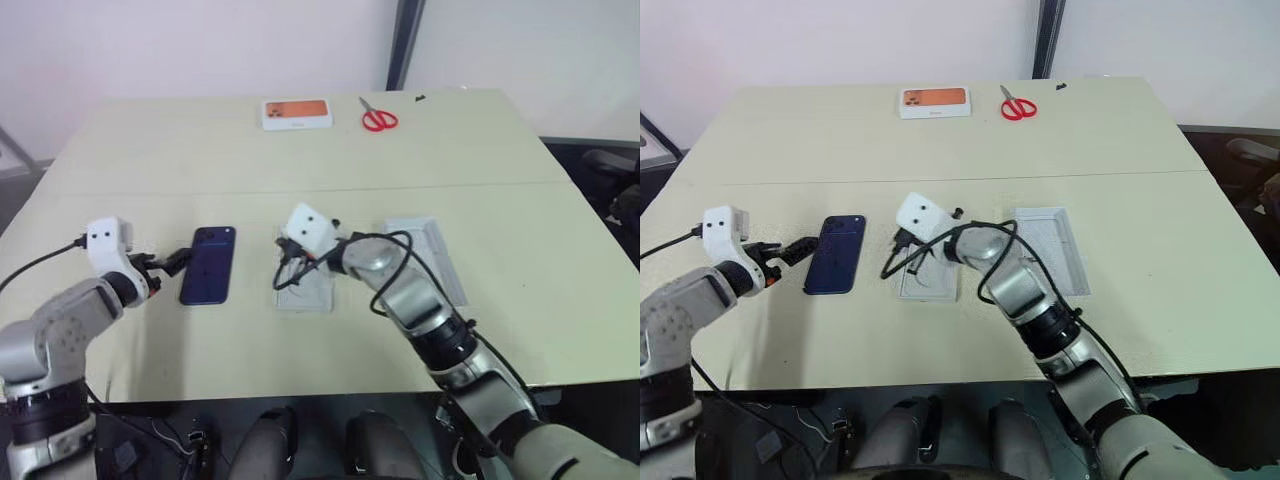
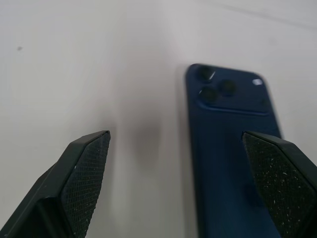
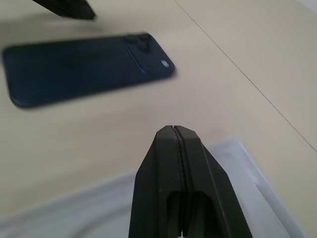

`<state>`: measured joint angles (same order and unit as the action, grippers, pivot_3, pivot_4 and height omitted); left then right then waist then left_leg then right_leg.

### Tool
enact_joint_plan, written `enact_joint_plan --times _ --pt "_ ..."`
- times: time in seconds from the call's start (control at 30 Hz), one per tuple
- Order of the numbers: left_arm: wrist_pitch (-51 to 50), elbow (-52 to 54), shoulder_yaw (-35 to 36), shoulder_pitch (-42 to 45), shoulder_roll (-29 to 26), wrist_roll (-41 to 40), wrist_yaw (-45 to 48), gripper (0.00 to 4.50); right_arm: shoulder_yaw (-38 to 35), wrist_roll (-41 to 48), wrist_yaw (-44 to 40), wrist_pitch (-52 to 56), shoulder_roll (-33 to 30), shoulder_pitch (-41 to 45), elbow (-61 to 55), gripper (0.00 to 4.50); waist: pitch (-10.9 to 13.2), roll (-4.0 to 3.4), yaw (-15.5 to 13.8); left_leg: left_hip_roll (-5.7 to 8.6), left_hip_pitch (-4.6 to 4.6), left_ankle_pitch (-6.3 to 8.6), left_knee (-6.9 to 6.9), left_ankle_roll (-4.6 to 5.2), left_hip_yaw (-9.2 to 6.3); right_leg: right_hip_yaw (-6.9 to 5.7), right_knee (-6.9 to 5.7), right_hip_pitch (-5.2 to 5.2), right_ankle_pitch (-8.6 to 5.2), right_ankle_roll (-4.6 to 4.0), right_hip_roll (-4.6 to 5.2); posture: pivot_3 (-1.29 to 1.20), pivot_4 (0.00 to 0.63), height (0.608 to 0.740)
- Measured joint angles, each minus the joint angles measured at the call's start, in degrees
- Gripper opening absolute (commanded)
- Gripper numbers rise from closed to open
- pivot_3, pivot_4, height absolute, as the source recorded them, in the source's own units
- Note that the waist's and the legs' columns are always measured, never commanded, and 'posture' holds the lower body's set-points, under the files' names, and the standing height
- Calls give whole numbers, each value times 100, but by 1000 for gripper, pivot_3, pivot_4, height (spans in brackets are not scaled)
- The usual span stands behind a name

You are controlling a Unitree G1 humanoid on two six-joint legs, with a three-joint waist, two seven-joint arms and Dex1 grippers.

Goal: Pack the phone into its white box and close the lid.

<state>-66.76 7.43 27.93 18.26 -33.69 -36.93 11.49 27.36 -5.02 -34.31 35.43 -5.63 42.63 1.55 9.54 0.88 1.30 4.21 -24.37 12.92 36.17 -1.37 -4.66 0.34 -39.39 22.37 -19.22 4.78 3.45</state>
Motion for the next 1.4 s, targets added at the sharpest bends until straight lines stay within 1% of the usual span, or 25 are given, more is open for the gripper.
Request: enact_joint_plan --times 0.13,0.3,0.73,0.97,1.1,1.2,1.33,1.4 --pt "-396 -344 -207 248 -118 22 91 4452 382 -180 17 179 248 222 365 0 -3 4 -32 1 0 0 5 -1 -3 -2 2 15 0 0 1 0 150 740" --pt "-575 -347 -456 409 -82 18 307 4452 608 -392 39 506 342 308 814 0 -5 4 -61 6 2 0 7 -1 -4 -2 3 13 0 0 5 0 150 740" --pt "-1113 632 -700 457 1100 -94 300 4452 825 -852 -13 636 156 334 896 0 -13 4 -74 9 3 0 11 -1 -5 -3 3 4 0 1 7 0 150 740" --pt "-1282 761 -692 515 1473 -68 201 4452 893 -1044 -102 585 -3 333 872 0 -16 4 -74 9 12 0 11 -1 -5 -4 5 -6 0 1 7 0 150 740" --pt "-1422 828 -577 534 1653 -73 178 4452 896 -1089 -155 563 -36 332 864 0 -17 4 -76 10 15 0 11 -1 -6 -4 6 -8 0 1 7 0 150 740" --pt "-1668 829 -273 618 1873 -87 172 4452 895 -1152 -188 528 -58 329 865 0 -18 5 -74 9 15 0 11 -1 -6 -5 7 -9 0 1 7 0 150 740" --pt "-2127 822 146 764 2388 -290 186 4452 912 -1187 -205 455 -53 314 867 0 -18 7 -64 9 15 0 11 -1 -5 -5 7 -12 0 1 7 0 150 740" --pt "-2296 791 350 846 2526 -307 184 4452 898 -1194 -214 406 -51 309 866 0 -18 7 -39 9 14 -1 7 -3 -5 -5 3 -21 0 1 5 0 150 740"
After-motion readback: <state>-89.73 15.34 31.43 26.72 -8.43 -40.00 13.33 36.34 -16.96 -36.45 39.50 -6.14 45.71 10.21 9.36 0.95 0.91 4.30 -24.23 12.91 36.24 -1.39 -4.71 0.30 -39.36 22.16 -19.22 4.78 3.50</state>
